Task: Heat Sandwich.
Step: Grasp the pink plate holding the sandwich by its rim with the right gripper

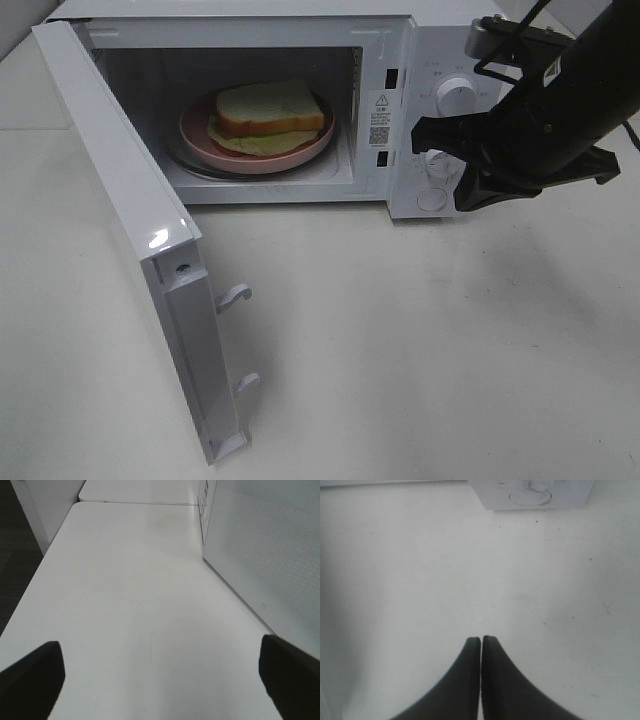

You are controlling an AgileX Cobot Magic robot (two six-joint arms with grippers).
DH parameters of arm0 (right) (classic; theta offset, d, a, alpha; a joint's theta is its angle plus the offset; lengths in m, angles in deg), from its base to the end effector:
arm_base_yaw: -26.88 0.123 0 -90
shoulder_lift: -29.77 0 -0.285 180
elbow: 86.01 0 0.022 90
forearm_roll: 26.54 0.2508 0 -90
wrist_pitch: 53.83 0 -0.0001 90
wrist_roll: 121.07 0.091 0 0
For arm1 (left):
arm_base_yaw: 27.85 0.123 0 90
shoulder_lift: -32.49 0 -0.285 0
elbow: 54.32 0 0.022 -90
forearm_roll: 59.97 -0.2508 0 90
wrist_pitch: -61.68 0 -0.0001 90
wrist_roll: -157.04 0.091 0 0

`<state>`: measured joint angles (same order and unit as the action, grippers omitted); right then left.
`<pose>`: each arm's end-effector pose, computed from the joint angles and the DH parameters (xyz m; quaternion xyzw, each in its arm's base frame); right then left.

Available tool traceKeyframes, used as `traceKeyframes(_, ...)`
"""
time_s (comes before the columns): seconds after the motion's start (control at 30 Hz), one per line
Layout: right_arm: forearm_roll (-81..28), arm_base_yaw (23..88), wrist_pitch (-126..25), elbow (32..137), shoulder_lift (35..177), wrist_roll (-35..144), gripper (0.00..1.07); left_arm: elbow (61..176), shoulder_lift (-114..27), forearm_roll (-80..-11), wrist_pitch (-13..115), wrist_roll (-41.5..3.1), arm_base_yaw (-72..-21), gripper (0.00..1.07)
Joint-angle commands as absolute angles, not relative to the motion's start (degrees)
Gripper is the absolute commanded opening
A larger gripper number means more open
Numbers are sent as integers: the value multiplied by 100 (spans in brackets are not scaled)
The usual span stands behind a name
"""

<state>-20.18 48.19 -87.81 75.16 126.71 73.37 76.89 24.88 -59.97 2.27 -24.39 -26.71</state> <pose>0.2921 0.1200 0.2383 -0.0215 0.9643 0.1199 0.2351 -0.0039 -0.0001 0.2781 -0.0190 0.8470 -0.0013 0.5313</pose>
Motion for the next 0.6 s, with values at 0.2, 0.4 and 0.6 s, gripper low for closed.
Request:
traceKeyframes(0.2,-2052,4848,-9600,7848,12625,4707,5,7677,2614,-5929,278,-2456,-2654,101)
traceKeyframes(0.4,-2052,4848,-9652,7854,12625,2816,5,7677,2614,-5929,278,-2456,-2654,101)
traceKeyframes(0.6,-2046,4848,-9927,7854,12625,-83,5,7677,2614,-5929,278,-2456,-2654,101)
